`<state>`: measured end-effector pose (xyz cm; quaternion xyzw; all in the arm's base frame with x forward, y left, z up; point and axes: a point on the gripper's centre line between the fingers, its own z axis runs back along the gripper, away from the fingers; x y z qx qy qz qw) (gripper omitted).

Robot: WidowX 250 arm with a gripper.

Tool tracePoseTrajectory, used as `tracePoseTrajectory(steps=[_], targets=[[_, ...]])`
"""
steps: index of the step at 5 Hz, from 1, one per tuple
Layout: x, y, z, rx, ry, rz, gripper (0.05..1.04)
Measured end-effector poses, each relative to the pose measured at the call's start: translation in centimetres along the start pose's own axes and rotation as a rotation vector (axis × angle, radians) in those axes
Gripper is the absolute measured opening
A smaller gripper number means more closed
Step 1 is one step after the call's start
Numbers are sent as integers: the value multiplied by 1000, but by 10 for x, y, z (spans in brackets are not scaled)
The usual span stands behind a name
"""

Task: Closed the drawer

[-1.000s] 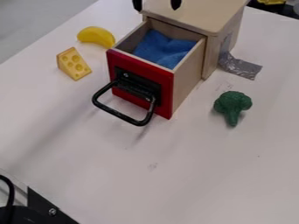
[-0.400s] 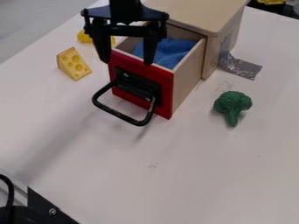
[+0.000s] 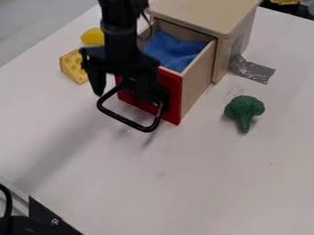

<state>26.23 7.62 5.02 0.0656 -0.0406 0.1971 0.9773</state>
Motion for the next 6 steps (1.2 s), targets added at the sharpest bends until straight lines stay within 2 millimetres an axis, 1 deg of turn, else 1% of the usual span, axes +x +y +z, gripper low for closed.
tracePoseTrajectory(steps=[1, 2, 3, 5, 6], targets=[[21, 1, -28, 68, -20, 36, 998], [44, -3, -50, 92, -22, 83, 997], [65, -4, -51, 87, -30, 118, 997], [86, -11, -50, 48, 24, 169, 998], [102, -17, -45, 28, 27, 196, 998]])
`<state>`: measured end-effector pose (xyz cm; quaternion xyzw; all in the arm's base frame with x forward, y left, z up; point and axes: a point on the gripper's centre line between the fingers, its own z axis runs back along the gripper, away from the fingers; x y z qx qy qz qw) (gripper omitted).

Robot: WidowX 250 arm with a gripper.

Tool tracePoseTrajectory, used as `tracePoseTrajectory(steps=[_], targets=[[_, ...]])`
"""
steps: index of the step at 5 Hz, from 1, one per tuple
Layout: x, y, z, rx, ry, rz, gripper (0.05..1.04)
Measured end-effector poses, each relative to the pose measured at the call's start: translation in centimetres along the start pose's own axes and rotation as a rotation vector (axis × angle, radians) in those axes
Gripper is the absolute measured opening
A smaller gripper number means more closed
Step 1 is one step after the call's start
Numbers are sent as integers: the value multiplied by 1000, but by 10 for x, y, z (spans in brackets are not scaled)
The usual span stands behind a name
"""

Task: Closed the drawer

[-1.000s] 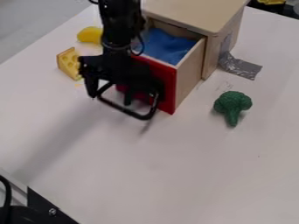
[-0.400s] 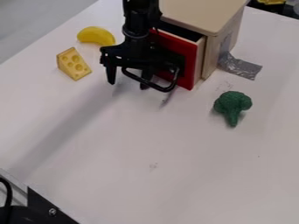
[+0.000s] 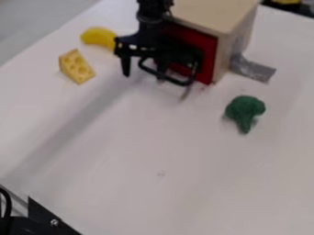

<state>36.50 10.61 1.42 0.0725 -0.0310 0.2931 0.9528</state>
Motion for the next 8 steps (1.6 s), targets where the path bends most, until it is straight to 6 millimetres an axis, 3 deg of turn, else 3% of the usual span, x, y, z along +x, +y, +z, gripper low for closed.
tracePoseTrajectory(steps=[3, 4, 5, 6, 8], targets=[[17, -2, -5, -18, -58, -5, 998], [12, -3, -9, -28, -53, 1, 998], [-6, 2, -9, -39, -34, -18, 998], [-17, 5, -4, -46, -4, -42, 998], [-16, 0, 27, -107, 29, -32, 998]])
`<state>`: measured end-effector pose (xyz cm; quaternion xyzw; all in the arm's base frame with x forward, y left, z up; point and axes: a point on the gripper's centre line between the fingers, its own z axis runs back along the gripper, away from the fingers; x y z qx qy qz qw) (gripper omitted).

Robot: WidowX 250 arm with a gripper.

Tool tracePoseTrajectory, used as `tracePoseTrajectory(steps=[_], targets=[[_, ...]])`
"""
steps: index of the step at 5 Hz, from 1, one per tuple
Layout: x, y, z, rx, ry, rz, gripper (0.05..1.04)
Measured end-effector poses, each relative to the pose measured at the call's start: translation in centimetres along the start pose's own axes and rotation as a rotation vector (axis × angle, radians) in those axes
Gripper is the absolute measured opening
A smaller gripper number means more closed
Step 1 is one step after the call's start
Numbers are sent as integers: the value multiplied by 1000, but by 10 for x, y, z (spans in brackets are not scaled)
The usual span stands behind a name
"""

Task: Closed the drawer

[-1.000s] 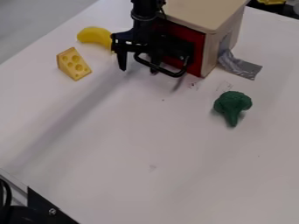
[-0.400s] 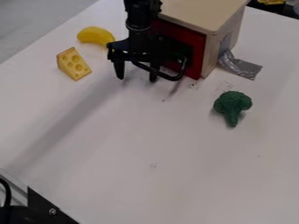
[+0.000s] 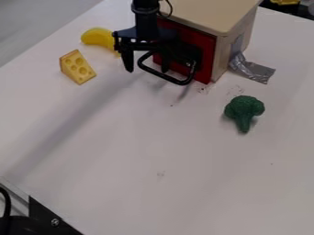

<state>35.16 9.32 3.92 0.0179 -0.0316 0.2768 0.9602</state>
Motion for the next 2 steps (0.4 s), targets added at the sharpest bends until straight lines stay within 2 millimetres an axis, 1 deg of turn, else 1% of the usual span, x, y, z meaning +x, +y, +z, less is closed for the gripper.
tracePoseTrajectory(steps=[1, 2], targets=[[8, -6, 13, -27, 3, 20, 998], [2, -10, 36, -92, 23, 9, 998]])
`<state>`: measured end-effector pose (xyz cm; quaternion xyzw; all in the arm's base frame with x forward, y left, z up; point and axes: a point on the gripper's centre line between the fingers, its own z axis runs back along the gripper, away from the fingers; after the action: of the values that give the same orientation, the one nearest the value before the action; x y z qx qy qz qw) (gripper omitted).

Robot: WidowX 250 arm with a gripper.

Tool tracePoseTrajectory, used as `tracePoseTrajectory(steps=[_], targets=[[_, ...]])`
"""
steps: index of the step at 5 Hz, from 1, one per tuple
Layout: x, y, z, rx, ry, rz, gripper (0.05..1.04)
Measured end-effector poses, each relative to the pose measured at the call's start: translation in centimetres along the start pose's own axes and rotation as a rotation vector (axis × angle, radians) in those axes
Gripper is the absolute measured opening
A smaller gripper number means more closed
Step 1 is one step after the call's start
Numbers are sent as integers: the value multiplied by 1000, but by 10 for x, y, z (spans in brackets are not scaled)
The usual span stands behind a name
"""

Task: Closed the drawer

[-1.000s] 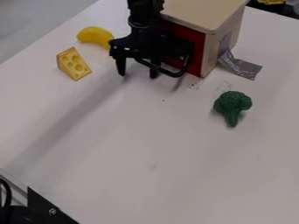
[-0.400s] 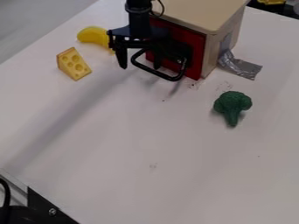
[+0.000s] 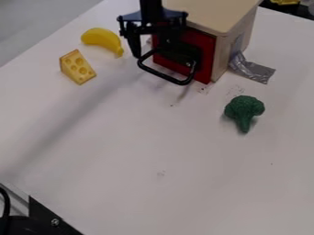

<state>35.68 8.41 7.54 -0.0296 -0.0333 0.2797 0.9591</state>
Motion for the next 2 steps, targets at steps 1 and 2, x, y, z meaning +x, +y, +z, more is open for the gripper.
tracePoseTrajectory(steps=[1, 2], targets=[[-18, 14, 30, -14, -50, 1, 998], [-48, 24, 45, 16, -86, -31, 998]])
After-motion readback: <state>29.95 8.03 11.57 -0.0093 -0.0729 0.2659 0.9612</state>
